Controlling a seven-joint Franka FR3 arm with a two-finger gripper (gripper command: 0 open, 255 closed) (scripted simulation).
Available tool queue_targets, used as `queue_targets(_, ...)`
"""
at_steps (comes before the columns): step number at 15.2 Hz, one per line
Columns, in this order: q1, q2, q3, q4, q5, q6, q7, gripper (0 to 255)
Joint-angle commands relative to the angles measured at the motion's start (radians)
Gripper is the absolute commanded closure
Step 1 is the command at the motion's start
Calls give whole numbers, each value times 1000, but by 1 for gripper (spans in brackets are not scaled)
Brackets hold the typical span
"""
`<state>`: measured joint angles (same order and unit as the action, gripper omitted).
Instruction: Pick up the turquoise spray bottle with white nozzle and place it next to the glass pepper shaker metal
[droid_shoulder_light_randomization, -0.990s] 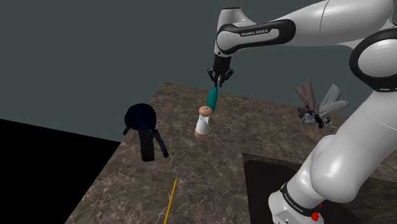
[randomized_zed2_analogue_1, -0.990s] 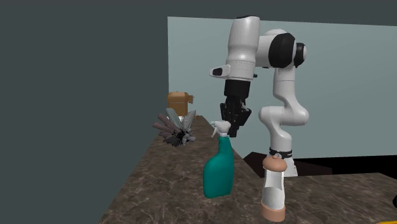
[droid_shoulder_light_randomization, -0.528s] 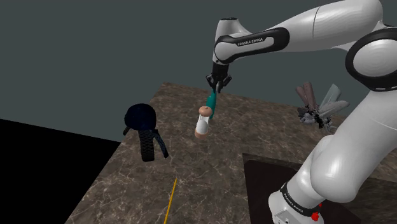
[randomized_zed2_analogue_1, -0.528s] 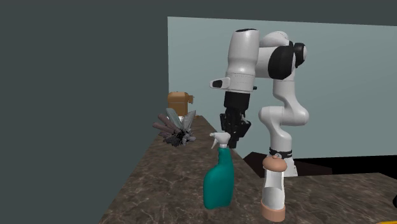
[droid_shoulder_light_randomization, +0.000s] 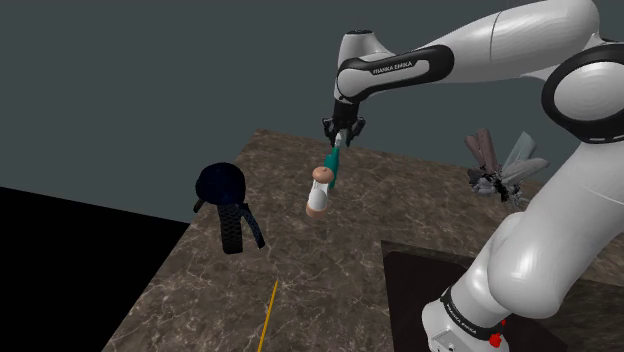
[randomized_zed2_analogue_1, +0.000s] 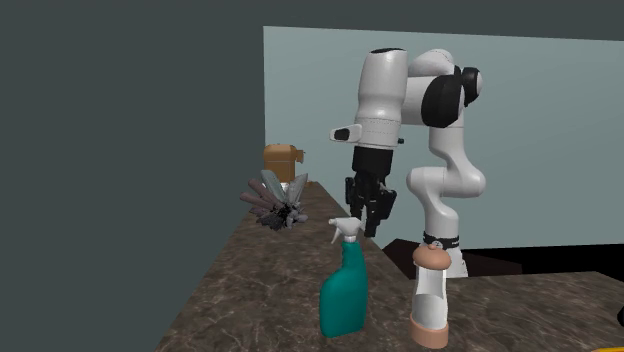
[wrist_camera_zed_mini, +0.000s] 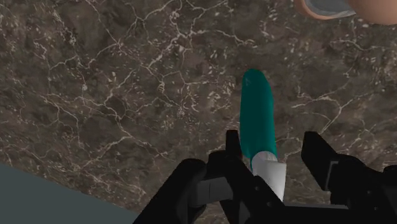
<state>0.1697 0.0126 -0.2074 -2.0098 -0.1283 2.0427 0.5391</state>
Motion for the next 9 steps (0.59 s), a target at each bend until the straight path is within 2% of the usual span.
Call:
queue_targets(1,0,0,0,0,0,0,0,0)
queue_targets(5,0,0,0,0,0,0,0,0)
queue_targets(9,8,-31,8,92,0,-123,1,0)
